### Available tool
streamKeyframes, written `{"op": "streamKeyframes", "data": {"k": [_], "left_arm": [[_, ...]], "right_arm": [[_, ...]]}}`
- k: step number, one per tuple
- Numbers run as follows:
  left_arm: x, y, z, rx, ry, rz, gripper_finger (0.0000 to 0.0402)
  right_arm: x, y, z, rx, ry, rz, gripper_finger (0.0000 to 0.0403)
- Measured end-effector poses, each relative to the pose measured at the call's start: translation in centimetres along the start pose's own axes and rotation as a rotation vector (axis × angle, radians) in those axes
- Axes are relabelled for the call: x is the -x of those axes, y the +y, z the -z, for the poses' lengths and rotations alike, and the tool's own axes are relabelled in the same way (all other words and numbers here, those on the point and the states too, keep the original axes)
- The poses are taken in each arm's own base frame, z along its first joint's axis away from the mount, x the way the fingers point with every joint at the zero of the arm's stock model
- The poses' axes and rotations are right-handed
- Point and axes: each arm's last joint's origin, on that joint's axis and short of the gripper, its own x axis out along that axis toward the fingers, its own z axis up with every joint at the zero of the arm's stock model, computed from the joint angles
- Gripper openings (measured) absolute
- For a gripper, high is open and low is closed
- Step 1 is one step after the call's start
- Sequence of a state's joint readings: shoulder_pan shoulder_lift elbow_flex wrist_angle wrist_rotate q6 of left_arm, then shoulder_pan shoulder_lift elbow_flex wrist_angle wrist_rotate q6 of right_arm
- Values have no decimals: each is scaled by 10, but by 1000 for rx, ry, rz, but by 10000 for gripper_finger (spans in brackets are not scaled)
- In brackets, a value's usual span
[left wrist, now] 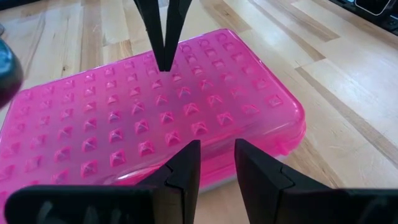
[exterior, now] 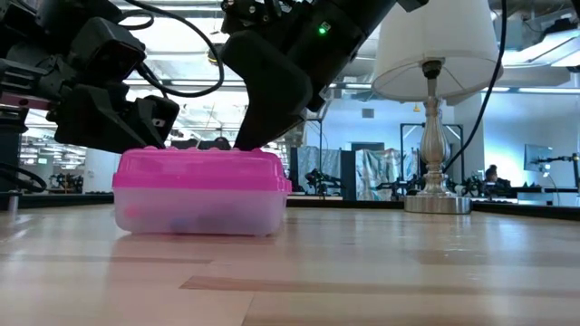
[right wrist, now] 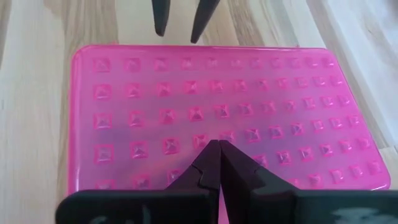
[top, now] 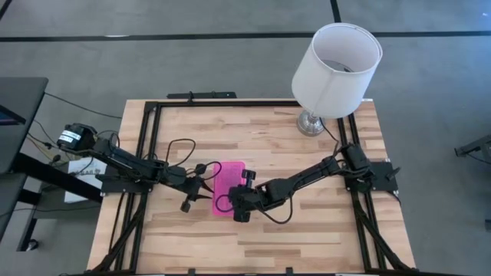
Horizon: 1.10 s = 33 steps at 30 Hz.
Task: Pick & place school supplies into a supply box
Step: Close the pink supply box, then return to Home Position
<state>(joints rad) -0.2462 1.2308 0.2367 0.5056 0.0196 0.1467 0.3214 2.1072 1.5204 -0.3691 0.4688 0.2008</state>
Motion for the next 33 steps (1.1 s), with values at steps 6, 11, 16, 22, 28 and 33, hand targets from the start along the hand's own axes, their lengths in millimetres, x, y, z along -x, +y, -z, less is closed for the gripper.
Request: {"op": "streamKeyframes", "data": {"k": [6,11,16,22,28,33], "left_arm": [[0,0,0,0,0,0,96],[0,0,0,0,0,0,96],[0,1,-5,-37,-49,-8,96],[2,4,-28,-55,-200,-44,96],[18,9,-43,-123,-283,-171,96],[52,22,-65,-53,-424,-561,96]], "right_arm": [[0,0,0,0,0,3,0],[2,0,1,12,10,28,0],[20,3,-2,83,-12,52,0],[76,12,-16,254,-150,152,0],[132,9,-22,348,-255,175,0],[162,-11,-13,394,-283,185,0]]}}
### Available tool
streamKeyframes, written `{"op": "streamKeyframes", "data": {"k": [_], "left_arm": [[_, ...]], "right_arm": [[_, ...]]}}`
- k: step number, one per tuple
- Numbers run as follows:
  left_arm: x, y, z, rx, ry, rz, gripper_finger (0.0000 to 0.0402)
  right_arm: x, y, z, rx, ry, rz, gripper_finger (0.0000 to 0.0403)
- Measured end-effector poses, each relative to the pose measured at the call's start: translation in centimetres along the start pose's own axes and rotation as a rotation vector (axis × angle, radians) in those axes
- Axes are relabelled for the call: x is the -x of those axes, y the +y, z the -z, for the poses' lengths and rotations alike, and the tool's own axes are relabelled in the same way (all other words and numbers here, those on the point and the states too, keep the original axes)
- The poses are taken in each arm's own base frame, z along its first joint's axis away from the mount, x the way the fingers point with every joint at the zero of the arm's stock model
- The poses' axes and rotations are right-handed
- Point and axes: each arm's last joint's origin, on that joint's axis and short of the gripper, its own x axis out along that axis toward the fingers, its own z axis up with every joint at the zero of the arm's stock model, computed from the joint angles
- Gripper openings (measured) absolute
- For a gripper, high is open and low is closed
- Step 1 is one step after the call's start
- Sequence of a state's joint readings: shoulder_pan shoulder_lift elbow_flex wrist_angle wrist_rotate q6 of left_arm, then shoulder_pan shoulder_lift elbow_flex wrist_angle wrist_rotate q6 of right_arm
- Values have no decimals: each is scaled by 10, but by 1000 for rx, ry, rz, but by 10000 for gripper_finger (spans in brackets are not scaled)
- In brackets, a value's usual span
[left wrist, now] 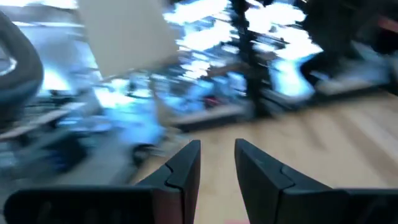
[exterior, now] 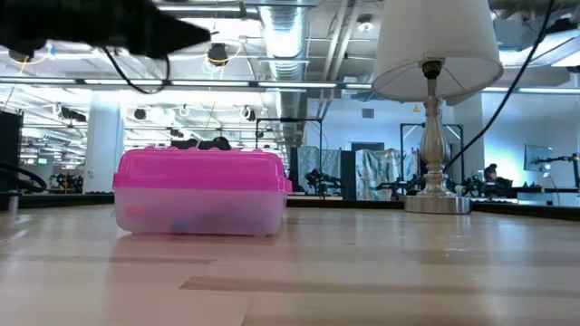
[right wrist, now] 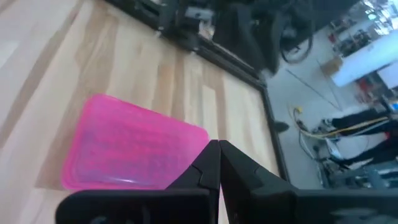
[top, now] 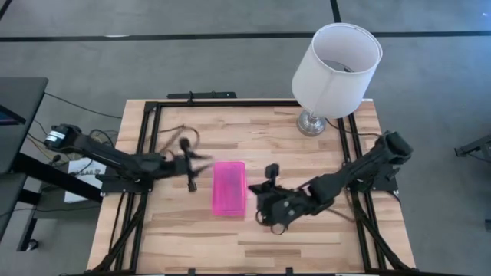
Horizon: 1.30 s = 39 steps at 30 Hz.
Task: Pick & place school supplies into a supply box
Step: Return to Home Position
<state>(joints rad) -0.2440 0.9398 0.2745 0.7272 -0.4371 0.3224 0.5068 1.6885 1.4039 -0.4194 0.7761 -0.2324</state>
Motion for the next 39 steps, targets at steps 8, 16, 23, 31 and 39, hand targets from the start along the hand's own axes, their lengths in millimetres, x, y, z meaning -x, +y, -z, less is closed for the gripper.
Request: {"op": "streamKeyframes", "data": {"k": [8,16,23,31,39], "left_arm": [[37,28,-20,2,-23,-129,96],[65,36,-6,50,16,-60,96],[81,40,27,74,-44,-100,96],[82,44,54,103,-14,-78,96],[81,48,57,123,-2,-66,96]], "right_arm": [[21,-38,68,-185,-38,20,0],[30,-52,151,-391,-403,53,0],[29,-66,204,-491,-591,-21,0],[16,-63,230,-528,-581,-65,0],[22,-49,270,-579,-645,-5,0]]}}
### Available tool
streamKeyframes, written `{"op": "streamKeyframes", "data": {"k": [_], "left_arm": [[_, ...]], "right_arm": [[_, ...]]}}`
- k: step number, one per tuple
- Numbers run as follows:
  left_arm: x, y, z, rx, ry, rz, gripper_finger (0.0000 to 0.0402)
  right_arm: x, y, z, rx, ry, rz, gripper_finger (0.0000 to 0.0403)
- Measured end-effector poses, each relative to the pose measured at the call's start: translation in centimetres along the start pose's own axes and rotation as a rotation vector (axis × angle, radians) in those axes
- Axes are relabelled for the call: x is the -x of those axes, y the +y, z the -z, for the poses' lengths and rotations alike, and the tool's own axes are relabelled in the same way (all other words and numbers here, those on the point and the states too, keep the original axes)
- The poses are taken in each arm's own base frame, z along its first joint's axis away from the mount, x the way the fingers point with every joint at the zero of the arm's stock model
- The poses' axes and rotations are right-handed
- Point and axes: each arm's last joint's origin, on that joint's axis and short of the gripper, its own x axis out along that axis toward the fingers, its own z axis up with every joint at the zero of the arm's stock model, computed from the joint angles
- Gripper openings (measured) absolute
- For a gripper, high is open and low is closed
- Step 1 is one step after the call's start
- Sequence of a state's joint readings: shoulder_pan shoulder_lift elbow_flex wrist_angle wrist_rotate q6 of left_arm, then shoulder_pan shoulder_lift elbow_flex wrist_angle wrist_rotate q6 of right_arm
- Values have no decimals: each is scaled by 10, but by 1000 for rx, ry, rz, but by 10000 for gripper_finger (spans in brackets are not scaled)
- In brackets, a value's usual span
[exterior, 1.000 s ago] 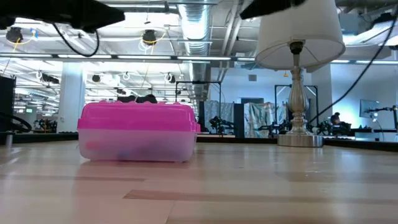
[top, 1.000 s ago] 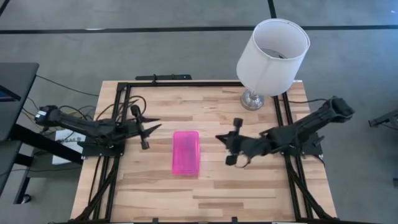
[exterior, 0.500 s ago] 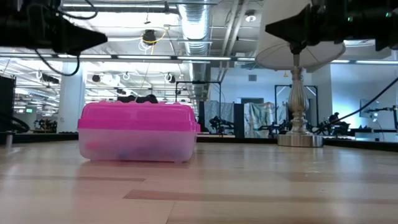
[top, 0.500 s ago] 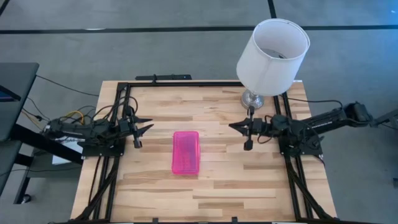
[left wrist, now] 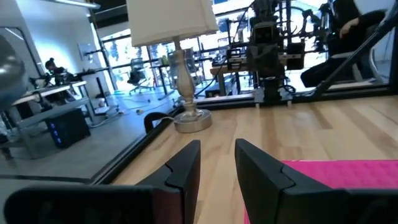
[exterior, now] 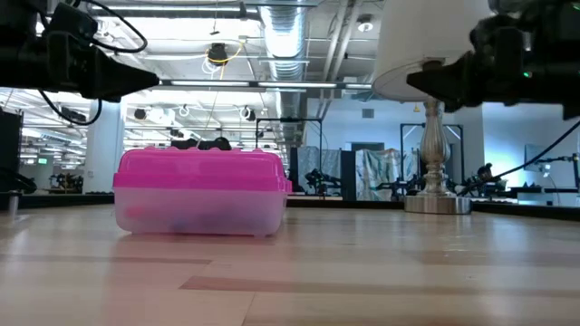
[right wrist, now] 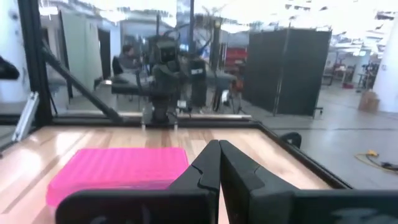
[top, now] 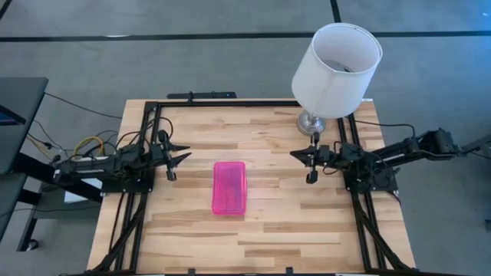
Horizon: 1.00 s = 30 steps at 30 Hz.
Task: Pick & place school supplies into a supply box
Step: Return to Home Position
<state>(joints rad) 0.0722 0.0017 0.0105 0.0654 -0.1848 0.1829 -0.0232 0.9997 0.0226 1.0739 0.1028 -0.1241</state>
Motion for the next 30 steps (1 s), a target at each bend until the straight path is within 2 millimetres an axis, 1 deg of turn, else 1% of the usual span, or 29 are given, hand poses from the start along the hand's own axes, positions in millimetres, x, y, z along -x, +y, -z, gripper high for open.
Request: {"op": "streamKeyframes", "data": {"k": [1,4,9,12,15,20,22,30], "left_arm": [[0,0,0,3,1,3,96],[0,0,1,5,2,38,96],[0,0,1,11,3,38,96],[0,-1,1,11,5,47,96],[0,-1,2,11,6,55,96],[0,-1,2,9,7,58,96],[0,-1,2,8,7,58,96],[0,-1,2,6,8,58,96]], "right_arm": [[3,0,2,-7,-7,2,0],[2,0,5,-16,26,-1,0],[2,-3,7,11,29,17,0],[2,-5,2,23,-9,34,0],[7,-4,-7,36,-68,24,0],[16,4,-13,48,-62,-34,0],[20,6,-14,54,-51,-30,0],[37,10,-28,103,-126,-2,0]]}}
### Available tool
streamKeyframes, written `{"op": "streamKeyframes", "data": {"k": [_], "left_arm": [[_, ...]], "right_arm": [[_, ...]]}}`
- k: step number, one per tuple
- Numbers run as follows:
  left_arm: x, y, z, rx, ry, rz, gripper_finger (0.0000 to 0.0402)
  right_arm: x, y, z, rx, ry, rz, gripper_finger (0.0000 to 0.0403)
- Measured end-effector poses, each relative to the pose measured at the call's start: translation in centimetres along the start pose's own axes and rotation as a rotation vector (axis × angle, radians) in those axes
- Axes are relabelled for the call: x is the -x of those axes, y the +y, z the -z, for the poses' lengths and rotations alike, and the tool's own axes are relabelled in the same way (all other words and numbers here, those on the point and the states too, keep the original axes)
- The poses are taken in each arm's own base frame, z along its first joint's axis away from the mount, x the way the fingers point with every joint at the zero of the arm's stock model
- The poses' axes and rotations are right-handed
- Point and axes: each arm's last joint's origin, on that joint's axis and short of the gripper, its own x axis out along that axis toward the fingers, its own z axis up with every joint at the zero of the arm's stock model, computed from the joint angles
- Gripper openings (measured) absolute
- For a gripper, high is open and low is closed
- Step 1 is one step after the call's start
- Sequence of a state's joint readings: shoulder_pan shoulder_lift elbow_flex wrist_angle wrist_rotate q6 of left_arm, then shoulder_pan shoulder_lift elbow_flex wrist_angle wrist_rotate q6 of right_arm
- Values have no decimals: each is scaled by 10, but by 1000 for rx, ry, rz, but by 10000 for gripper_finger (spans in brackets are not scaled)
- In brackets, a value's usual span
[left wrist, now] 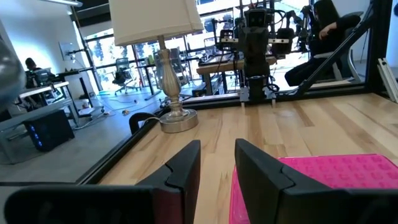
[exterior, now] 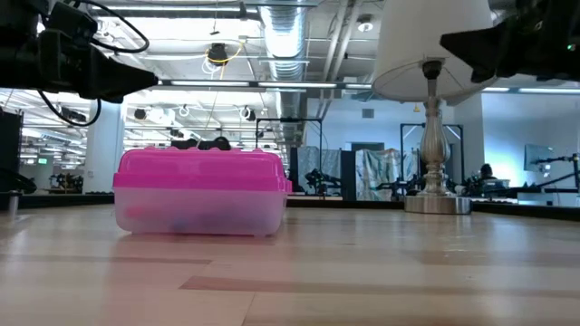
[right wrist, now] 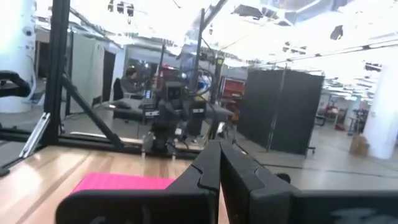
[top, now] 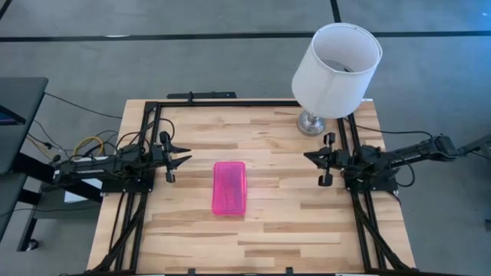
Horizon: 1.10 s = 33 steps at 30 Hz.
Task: Pick & place school supplies into a supply box
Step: Return to Home Position
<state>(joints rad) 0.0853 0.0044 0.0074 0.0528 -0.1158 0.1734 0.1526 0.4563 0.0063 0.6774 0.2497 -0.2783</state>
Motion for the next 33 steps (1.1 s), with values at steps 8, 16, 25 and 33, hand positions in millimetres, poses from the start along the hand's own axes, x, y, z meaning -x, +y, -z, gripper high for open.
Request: {"op": "streamKeyframes", "data": {"k": [8,16,25,33], "left_arm": [[0,0,0,0,1,1,96],[0,0,0,-24,1,1,96],[0,0,1,-26,7,0,96],[-1,0,1,-60,12,1,96]], "right_arm": [[15,-8,0,-5,34,53,0],[28,-8,9,-23,98,-22,0],[28,-8,15,-9,176,-1,0],[26,-11,19,3,218,46,0]]}}
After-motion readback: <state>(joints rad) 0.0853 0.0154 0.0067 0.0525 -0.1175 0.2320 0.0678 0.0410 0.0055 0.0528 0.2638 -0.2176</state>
